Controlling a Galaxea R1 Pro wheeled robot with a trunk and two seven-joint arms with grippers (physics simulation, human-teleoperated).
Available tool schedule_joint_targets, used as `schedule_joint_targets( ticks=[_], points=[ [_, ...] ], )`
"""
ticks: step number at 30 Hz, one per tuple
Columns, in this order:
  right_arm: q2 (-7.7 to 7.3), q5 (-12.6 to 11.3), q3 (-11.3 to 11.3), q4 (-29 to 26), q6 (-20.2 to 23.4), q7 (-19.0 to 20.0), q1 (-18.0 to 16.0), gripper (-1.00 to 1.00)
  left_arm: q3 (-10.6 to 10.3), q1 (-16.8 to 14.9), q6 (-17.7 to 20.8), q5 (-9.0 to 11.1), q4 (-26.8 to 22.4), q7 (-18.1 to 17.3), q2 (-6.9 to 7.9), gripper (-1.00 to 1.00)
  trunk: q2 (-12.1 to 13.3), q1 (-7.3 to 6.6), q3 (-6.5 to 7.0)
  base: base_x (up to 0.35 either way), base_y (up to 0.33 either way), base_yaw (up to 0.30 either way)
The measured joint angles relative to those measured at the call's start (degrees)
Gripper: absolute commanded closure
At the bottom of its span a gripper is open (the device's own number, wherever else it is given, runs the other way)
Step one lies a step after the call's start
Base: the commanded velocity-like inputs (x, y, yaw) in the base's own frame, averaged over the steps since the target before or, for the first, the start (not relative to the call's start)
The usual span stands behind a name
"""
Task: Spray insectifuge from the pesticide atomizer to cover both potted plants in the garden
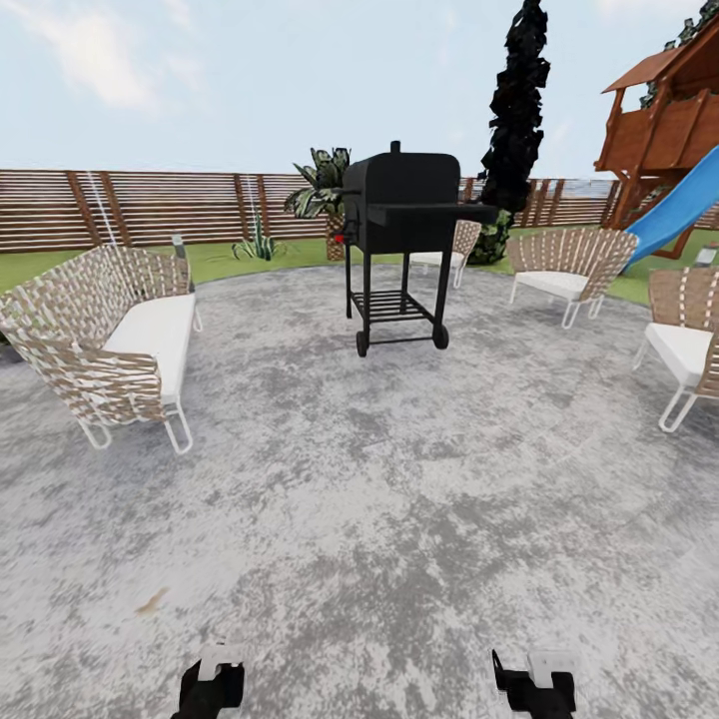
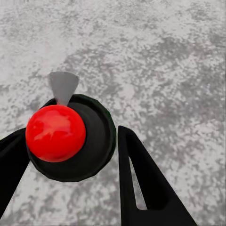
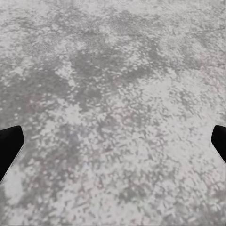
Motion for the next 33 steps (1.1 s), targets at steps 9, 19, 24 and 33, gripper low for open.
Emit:
schedule_joint_targets(
  ticks=[9,19,24,33],
  points=[
    [0.0,0.0,0.0,0.0,0.0,0.0,-0.02,-1.0,-0.04,0.02,0.0,-0.02,0.02,0.0,0.0,1.0,0.0,0.0,0.0,0.339,0.0,0.01],
    [0.01,0.0,0.0,0.02,-0.01,0.01,-0.03,-1.0,-0.04,0.06,0.0,-0.04,-0.02,0.0,0.01,1.0,0.0,0.0,-0.26,0.339,0.0,0.178],
    [0.01,0.0,0.01,0.02,-0.01,0.01,-0.03,-1.0,-0.03,0.05,0.0,-0.05,-0.01,0.0,0.01,1.0,0.0,0.0,-0.42,0.339,0.0,0.228],
    [0.0,0.0,0.0,0.0,0.0,0.0,-0.02,-1.0,-0.04,0.03,0.0,-0.02,-0.01,0.0,0.0,1.0,0.0,0.0,-0.49,0.339,0.0,0.139]
  ],
)
